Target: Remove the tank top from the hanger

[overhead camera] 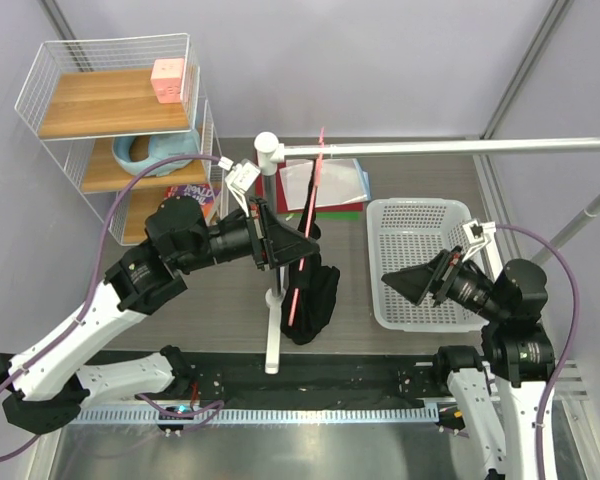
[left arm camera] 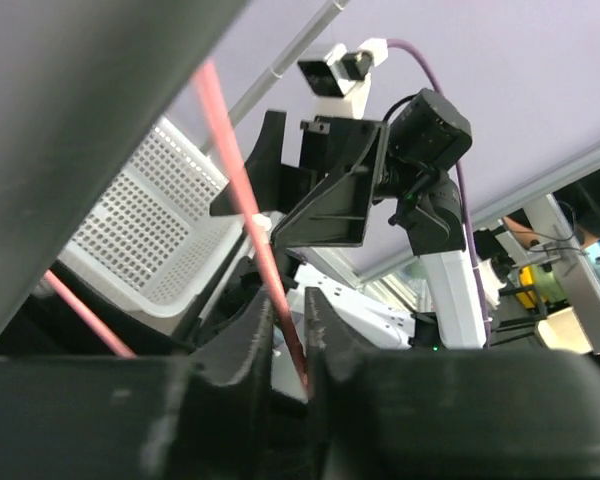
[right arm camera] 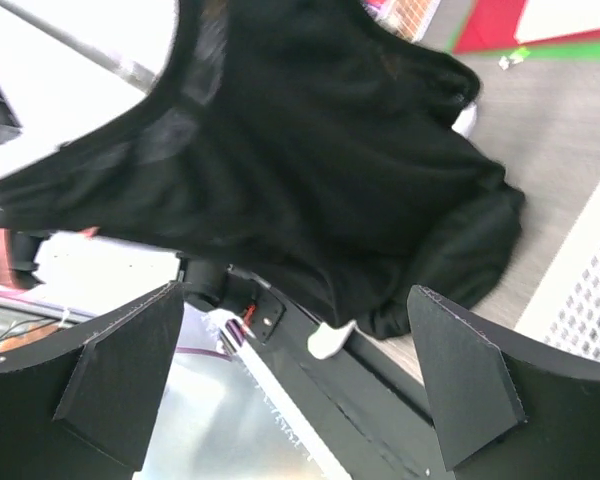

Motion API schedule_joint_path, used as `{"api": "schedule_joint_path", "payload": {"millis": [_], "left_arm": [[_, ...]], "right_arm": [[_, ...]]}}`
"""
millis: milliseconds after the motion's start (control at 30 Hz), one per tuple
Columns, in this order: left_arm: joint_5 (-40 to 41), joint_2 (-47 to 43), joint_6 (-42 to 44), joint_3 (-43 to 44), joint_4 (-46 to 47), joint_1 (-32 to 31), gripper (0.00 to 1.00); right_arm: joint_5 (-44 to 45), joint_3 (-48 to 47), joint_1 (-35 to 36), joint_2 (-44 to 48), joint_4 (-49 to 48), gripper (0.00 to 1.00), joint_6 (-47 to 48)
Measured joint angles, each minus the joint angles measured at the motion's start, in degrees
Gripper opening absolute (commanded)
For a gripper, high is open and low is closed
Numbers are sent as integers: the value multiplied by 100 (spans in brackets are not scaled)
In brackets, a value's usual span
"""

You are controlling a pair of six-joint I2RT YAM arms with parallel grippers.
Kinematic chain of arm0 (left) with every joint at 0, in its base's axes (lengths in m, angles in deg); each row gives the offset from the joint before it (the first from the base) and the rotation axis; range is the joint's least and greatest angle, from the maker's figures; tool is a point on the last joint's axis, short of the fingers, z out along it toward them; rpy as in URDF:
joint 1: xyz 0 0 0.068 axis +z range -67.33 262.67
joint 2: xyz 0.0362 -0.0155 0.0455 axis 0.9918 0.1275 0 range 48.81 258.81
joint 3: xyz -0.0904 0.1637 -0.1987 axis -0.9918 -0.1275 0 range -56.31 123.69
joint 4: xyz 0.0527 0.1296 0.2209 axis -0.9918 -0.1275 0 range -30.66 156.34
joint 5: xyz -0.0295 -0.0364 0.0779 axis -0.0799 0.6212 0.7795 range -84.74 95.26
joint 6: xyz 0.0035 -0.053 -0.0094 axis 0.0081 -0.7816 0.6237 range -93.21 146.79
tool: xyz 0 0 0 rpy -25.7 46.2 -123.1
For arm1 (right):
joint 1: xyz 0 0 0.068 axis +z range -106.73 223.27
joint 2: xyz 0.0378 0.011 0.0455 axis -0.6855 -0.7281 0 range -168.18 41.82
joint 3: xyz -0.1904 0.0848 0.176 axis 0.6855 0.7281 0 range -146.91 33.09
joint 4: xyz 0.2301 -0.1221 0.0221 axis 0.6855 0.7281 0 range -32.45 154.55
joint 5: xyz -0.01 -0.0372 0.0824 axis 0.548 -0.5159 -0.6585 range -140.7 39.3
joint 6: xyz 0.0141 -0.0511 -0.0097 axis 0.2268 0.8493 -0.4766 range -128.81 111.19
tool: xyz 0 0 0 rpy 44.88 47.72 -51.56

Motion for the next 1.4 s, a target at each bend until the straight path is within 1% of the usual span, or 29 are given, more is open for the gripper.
{"api": "schedule_joint_path", "payload": {"millis": [33, 200, 333, 433, 567, 700, 767, 833, 967, 1000, 1067, 1100, 1133, 1167, 1300, 1400], "left_arm": [[4, 0, -35, -2, -9, -11, 1], [125, 24, -212, -2, 13, -42, 0], [192, 92, -326, 52, 15, -79, 0], [236, 140, -345, 118, 20, -118, 0], [326, 138, -365, 118, 15, -133, 0], [420, 133, -387, 116, 15, -142, 0], [461, 127, -415, 116, 15, -142, 0], [501, 120, -442, 111, 13, -142, 0], [579, 109, -459, 109, 13, -149, 0], [599, 109, -461, 109, 11, -149, 0], [621, 109, -463, 109, -9, -151, 0], [623, 109, -463, 109, -11, -153, 0], [627, 109, -463, 109, -17, -153, 0], [632, 109, -463, 109, -28, -153, 0], [664, 109, -466, 105, -63, -153, 0], [682, 107, -466, 96, -79, -153, 0]], "right_arm": [[-52, -136, 0, -111, -66, 100, -11], [-352, -358, 0, -426, -579, 100, -313], [-533, -564, -2, -721, -905, 97, -627], [-667, -835, 0, -957, -1578, 94, -1211], [-776, -1117, 66, -1193, -2380, 94, -1843], [-800, -1204, 546, -1495, -3053, 94, -2280], [-654, -1202, 1003, -1657, -3174, 92, -2341], [-389, -1180, 1620, -1816, -3276, 89, -2376], [319, -1123, 2962, -2026, -3386, 81, -2245], [514, -1123, 3202, -2050, -3394, 80, -2199], [907, -1119, 3425, -2050, -3394, 76, -2129], [1051, -1113, 3429, -2026, -3418, 74, -2122], [1209, -1075, 3432, -1987, -3521, 70, -2131], [1329, -1001, 3440, -1945, -3703, 63, -2214], [1685, -511, 3486, -1882, -4634, 61, -2603], [1921, -214, 3595, -2015, -5049, 60, -2782]]}}
